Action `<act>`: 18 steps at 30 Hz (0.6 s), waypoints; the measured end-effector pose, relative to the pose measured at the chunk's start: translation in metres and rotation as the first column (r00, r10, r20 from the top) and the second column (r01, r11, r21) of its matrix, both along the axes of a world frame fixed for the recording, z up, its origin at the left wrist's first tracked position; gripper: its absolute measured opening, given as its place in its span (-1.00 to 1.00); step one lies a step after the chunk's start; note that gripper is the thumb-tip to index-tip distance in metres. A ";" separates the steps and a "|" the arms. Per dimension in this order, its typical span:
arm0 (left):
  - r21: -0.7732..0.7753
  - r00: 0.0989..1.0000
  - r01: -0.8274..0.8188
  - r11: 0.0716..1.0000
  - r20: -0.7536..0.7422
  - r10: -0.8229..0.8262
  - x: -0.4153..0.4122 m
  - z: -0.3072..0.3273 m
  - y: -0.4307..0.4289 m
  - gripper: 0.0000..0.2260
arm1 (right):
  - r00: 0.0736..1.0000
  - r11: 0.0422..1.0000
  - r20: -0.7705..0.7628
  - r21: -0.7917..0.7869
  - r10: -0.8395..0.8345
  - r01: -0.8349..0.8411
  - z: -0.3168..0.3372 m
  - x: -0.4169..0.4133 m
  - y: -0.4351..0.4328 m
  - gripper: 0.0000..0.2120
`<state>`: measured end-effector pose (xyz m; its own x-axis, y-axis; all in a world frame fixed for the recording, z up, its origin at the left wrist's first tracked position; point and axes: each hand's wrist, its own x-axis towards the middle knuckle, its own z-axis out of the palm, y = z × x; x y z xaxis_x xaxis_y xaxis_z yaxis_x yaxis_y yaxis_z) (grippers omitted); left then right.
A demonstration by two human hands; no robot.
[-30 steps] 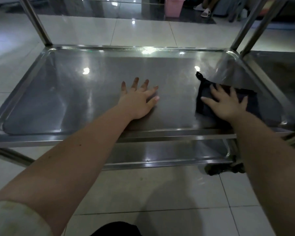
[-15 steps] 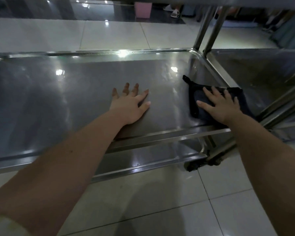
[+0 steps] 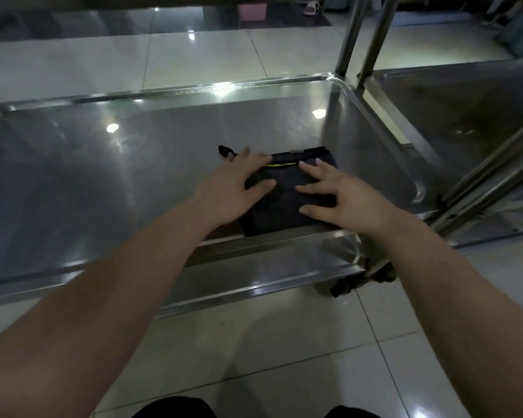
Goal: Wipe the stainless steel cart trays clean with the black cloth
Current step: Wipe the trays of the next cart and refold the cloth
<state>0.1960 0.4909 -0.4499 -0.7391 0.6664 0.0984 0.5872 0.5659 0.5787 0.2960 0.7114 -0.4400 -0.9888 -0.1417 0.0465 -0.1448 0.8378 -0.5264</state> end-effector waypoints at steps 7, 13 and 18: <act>-0.091 0.974 0.128 0.988 -0.175 -0.142 0.048 -0.013 0.026 -0.51 | 0.996 0.996 -0.005 -0.009 -0.091 0.091 -0.014 0.028 0.035 -0.61; -0.095 0.969 0.100 0.990 -0.215 -0.119 0.049 -0.001 0.025 -0.41 | 0.930 0.974 -0.333 0.107 -0.156 0.202 -0.009 0.010 0.018 -0.72; 0.024 0.976 0.066 0.998 -0.211 -0.059 0.021 0.011 0.026 -0.58 | 0.931 0.964 -0.250 -0.101 -0.265 0.247 0.022 -0.004 0.009 -0.77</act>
